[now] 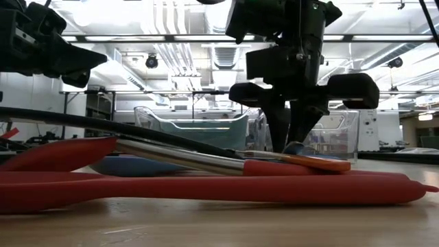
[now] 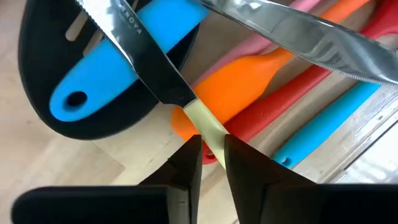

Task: Pick & Place Kitchen Items
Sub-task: Put the yellow knife into the right transparent bin

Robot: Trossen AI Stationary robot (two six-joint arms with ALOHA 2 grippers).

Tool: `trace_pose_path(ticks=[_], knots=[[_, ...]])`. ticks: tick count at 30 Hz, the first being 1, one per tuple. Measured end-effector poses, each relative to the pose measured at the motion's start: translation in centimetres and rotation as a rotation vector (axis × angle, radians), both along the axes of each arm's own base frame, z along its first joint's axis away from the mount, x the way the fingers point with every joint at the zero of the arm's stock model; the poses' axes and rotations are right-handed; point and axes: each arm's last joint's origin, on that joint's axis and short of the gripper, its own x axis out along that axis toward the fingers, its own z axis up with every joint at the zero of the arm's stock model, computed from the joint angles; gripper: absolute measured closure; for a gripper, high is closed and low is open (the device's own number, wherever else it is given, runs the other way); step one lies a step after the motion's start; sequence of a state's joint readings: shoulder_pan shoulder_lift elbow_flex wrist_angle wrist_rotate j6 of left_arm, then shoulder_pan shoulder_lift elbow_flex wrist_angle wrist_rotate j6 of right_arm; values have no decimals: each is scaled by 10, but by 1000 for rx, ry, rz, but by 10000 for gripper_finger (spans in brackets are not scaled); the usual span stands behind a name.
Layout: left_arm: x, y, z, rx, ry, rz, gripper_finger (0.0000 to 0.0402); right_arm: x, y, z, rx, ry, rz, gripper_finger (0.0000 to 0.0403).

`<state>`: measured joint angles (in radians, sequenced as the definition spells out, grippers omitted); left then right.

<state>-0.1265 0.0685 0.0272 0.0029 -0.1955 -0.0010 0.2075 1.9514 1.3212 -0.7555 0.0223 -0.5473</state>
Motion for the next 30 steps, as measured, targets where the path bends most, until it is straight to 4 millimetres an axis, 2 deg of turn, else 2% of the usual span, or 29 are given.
trace_pose_path(ticks=[7,16,22,25,30], knots=[[0,0,0,0,0,-1,392,0,1,0,-13,-3,43,353],[0,0,0,0,0,0,392,4,7,5,-58,-37,197,292],[0,0,0,0,0,0,392,6,6,-5,-66,-17,214,254],[0,0,0,0,0,0,392,6,7,-15,-74,18,216,245],[0,0,0,0,-1,0,392,6,7,-15,-76,23,217,252]])
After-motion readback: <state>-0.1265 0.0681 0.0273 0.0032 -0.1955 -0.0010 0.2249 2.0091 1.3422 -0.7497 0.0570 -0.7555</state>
